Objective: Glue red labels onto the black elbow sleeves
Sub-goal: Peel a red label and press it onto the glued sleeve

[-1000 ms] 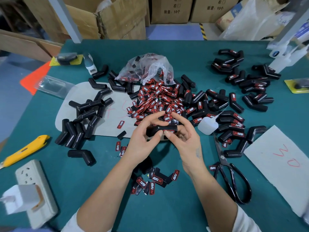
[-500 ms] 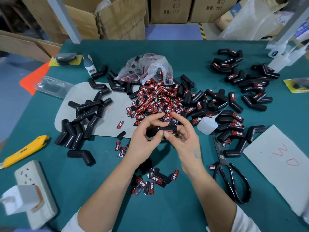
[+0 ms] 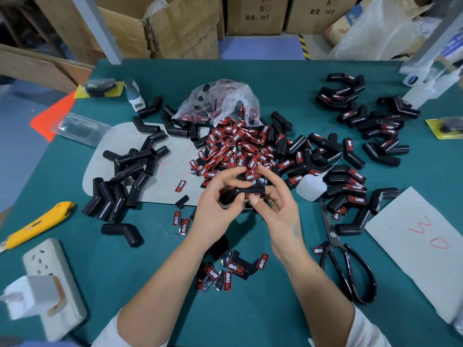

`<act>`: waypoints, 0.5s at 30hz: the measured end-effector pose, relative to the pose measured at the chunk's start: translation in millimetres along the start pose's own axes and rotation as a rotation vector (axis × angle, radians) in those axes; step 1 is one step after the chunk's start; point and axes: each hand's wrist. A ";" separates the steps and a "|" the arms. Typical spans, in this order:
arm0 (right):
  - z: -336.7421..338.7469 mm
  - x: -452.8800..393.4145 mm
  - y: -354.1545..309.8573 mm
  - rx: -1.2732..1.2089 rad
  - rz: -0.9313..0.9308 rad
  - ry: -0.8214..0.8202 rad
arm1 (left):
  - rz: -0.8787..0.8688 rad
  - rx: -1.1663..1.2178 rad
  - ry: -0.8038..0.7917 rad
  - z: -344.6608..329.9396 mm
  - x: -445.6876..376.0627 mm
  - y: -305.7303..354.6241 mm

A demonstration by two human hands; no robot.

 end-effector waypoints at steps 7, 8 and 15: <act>1.9 0.1 0.5 0.000 -0.005 -0.016 | -0.004 0.036 -0.011 2.0 -0.3 -0.6; 2.1 0.3 0.1 0.001 -0.006 -0.016 | -0.005 0.042 -0.015 1.8 -0.1 -0.3; 0.6 -0.8 0.5 -0.016 -0.009 -0.029 | -0.001 0.014 0.000 0.3 -0.9 -0.5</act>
Point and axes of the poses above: each hand's wrist, its own x-axis away from the middle knuckle, its own z-axis out of the back of the hand, y = z × x, and after that the axes turned 11 degrees about -y, right-handed
